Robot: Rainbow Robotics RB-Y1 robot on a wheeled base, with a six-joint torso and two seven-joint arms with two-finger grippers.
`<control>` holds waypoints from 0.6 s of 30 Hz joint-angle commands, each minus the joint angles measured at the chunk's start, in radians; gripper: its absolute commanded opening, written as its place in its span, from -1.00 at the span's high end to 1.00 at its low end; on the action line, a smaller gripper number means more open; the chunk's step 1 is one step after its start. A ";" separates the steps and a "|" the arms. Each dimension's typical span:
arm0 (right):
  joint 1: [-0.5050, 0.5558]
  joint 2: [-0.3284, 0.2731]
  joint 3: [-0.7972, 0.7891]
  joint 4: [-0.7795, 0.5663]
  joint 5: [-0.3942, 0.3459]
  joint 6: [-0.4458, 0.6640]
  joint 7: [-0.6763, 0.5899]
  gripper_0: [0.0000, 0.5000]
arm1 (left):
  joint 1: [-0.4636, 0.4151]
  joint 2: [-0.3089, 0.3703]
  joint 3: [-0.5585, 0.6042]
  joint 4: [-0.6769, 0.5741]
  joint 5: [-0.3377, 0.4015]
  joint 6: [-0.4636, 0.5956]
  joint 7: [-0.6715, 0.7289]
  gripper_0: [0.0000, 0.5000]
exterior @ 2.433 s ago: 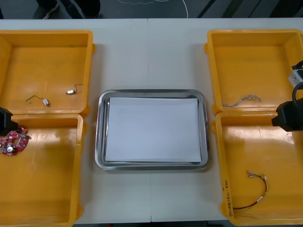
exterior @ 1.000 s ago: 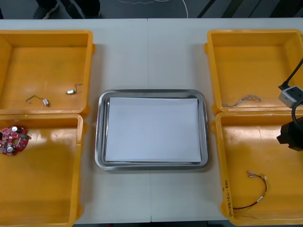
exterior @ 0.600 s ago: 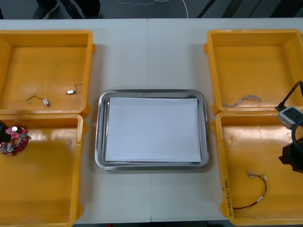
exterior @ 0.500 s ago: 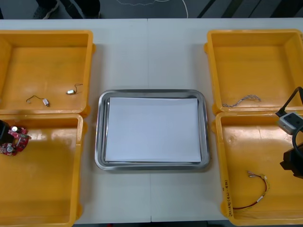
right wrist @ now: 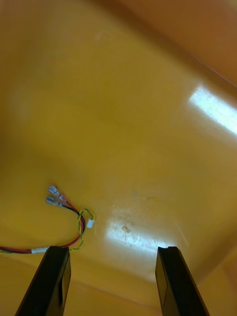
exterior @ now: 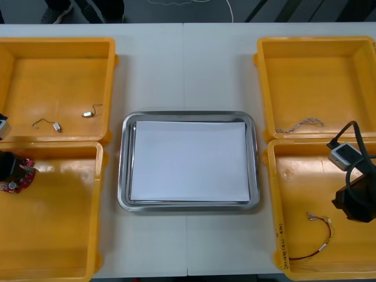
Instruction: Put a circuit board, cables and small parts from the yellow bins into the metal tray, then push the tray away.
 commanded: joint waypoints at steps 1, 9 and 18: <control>0.040 0.013 0.046 -0.022 0.026 -0.050 0.020 -1.00 | 0.049 0.046 -0.007 -0.007 -0.005 -0.032 -0.086 -1.00; 0.084 0.027 0.047 0.018 0.025 -0.144 0.043 -1.00 | 0.068 0.046 -0.005 -0.007 -0.004 -0.051 -0.099 -1.00; 0.129 0.027 0.047 0.076 0.029 -0.233 0.076 -1.00 | 0.086 0.046 -0.005 -0.007 -0.001 -0.051 -0.111 -1.00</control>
